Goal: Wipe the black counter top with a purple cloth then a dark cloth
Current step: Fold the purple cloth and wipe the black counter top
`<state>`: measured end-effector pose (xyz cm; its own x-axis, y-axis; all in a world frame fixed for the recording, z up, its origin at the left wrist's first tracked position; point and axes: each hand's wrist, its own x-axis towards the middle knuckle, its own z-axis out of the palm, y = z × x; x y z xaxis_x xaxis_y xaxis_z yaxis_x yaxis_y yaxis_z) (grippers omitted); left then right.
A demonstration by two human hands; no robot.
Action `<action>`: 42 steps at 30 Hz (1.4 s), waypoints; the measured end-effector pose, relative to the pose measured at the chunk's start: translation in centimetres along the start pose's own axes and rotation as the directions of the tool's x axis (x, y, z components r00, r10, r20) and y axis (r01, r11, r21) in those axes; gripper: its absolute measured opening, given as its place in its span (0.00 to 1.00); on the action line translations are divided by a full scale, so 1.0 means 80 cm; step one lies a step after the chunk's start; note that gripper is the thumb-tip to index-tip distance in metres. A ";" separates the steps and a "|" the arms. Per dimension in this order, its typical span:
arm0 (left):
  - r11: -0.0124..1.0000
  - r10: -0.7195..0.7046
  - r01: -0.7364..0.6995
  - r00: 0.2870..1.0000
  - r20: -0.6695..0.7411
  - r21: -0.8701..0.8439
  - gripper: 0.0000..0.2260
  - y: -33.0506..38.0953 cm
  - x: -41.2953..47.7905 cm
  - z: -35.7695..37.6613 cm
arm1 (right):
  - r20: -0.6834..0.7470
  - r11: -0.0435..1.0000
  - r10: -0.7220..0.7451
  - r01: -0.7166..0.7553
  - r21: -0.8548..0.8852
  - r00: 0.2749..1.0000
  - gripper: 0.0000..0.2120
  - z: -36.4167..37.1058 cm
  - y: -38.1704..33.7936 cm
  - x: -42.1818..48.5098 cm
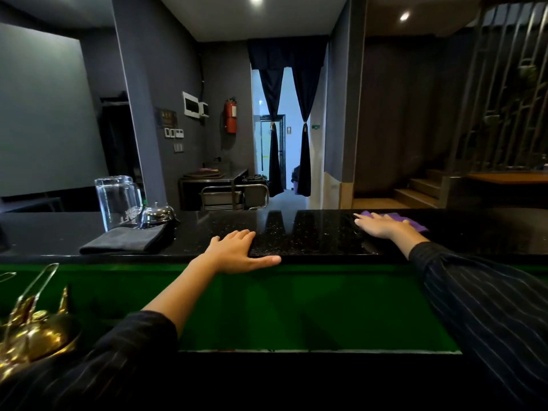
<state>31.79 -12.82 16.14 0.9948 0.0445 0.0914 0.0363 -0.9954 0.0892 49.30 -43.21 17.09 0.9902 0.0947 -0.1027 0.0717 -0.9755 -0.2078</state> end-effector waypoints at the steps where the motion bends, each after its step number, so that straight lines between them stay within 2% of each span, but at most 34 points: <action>1: 1.000 0.000 0.000 1.000 -0.007 0.020 0.51 0.000 0.001 0.001 | -0.001 1.000 0.017 -0.017 -0.011 1.000 0.30 -0.003 0.004 0.002; 7: 0.998 0.010 -0.007 0.999 -0.037 0.066 0.46 0.001 0.012 0.010 | 0.020 0.974 0.224 -0.223 -0.047 0.974 0.39 -0.005 -0.040 0.060; 10: 0.997 0.011 -0.006 0.998 -0.065 0.080 0.47 -0.002 0.015 0.014 | 0.074 0.979 0.202 -0.202 -0.016 0.977 0.44 0.008 -0.079 0.117; 12: 0.996 0.011 -0.005 0.997 -0.075 0.086 0.48 -0.002 0.016 0.014 | 0.082 0.989 0.147 -0.145 -0.034 0.986 0.45 0.023 -0.119 0.166; 14: 0.996 0.010 -0.004 0.997 -0.074 0.086 0.48 -0.002 0.017 0.014 | 0.096 0.996 0.079 -0.074 -0.056 0.992 0.44 0.029 -0.179 0.122; 16: 0.996 0.008 -0.003 0.998 -0.066 0.085 0.47 -0.001 0.017 0.013 | 0.116 0.993 -0.080 0.090 -0.079 0.990 0.36 0.035 -0.237 0.067; 18: 0.997 0.007 -0.003 0.998 -0.056 0.077 0.46 0.001 0.016 0.011 | 0.155 0.964 -0.235 0.251 -0.088 0.959 0.30 0.038 -0.279 0.019; 20: 0.998 0.010 -0.007 0.999 -0.053 0.061 0.45 0.001 0.014 0.009 | 0.157 0.932 -0.329 0.347 -0.103 0.931 0.31 0.044 -0.297 0.000; 26: 0.998 0.042 -0.049 0.983 -0.176 -0.035 0.39 0.000 0.005 0.012 | 0.096 0.916 -0.400 0.401 0.004 0.911 0.31 0.044 -0.263 -0.042; 29: 0.997 0.079 -0.082 0.949 -0.305 0.003 0.36 0.002 -0.006 0.020 | 0.090 0.896 -0.436 0.441 -0.048 0.895 0.29 0.046 -0.237 -0.051; 33: 0.994 0.054 -0.003 0.884 -0.465 0.111 0.36 -0.002 -0.027 0.047 | 0.120 0.903 -0.424 0.430 -0.022 0.898 0.28 0.047 -0.187 -0.066; 36: 0.990 0.020 0.044 0.890 -0.455 0.131 0.34 -0.012 -0.049 0.067 | 0.086 0.918 -0.395 0.397 -0.011 0.915 0.26 0.040 -0.152 -0.093; 42: 0.990 -0.007 0.057 0.929 -0.370 0.125 0.37 -0.022 -0.085 0.075 | 0.009 0.928 -0.369 0.369 -0.050 0.929 0.26 0.035 -0.094 -0.124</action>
<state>25.51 -11.88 9.38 0.8889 0.0796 0.4510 0.1047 -0.9940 -0.0308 38.64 -36.25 16.96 0.8929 0.4495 -0.0273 0.4377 -0.8805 -0.1823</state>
